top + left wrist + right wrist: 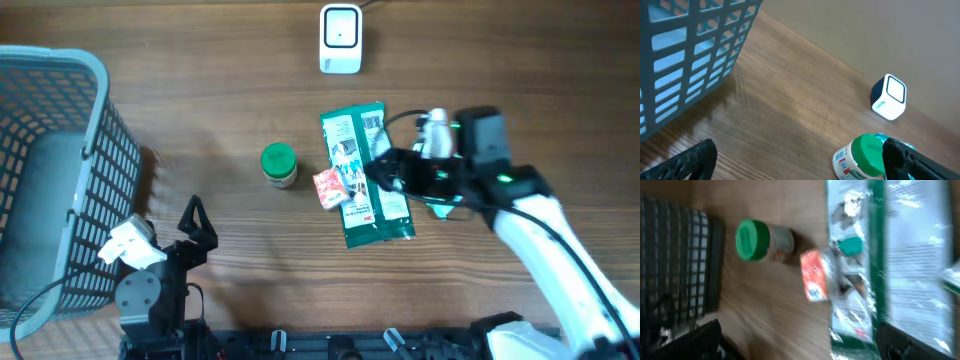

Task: Scan the item barcode
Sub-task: 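Reach the right gripper to the red box and grasp it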

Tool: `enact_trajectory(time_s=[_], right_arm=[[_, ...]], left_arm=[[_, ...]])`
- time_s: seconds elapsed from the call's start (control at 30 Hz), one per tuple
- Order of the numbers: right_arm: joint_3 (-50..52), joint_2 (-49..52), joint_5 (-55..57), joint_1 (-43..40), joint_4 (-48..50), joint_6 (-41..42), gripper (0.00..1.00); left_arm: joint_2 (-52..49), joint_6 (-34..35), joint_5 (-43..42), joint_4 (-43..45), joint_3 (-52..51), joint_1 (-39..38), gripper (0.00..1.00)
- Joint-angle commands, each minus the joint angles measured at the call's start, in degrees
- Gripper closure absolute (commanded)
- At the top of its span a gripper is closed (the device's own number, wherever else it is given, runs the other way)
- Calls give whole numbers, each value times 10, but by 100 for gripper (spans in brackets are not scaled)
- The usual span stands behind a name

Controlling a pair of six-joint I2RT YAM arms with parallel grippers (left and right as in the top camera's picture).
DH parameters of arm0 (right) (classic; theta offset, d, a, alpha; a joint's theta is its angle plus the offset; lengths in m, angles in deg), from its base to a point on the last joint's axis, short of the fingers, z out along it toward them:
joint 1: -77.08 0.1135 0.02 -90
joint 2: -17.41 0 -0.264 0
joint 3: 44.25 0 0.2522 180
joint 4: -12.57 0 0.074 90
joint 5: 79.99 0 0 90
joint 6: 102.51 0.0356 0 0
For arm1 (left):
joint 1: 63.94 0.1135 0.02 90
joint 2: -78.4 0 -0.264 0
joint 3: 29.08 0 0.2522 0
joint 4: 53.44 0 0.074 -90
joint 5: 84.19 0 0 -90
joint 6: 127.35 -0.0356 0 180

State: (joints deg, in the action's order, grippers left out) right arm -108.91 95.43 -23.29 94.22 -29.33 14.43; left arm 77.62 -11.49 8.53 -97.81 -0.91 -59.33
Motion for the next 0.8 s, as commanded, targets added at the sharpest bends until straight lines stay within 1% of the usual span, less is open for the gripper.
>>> enact_trajectory(time_s=[0.0, 0.13, 0.2, 0.3, 0.4, 0.47, 0.57, 0.63, 0.67, 0.73, 0.77], right_arm=[[-9, 88, 55, 42, 35, 141, 1], [-9, 168, 47, 43, 62, 233, 8], [-9, 193, 33, 43, 76, 244, 9], [-8, 197, 24, 53, 98, 270, 9], [-4, 197, 24, 74, 118, 319, 10], [-4, 197, 30, 89, 128, 335, 11], [1, 197, 93, 106, 126, 358, 11], [14, 198, 115, 111, 130, 398, 15], [16, 199, 115, 111, 133, 403, 17], [19, 204, 114, 112, 138, 412, 24], [19, 209, 113, 115, 138, 414, 25]], left_arm=[[4, 3, 1, 1, -3, -3, 0], [4, 3, 1, -5, -3, -3, 0], [4, 3, 1, -18, -3, -3, 0], [4, 3, 1, -47, -3, -3, 0], [4, 3, 1, -101, -3, -3, 0], [4, 3, 1, -140, -3, -3, 0], [4, 3, 1, -181, -3, -3, 0], [4, 3, 1, -200, -3, -3, 0], [4, 3, 1, -200, -3, -3, 0], [4, 3, 1, -200, -3, -3, 0], [4, 3, 1, -200, -3, -3, 0]])
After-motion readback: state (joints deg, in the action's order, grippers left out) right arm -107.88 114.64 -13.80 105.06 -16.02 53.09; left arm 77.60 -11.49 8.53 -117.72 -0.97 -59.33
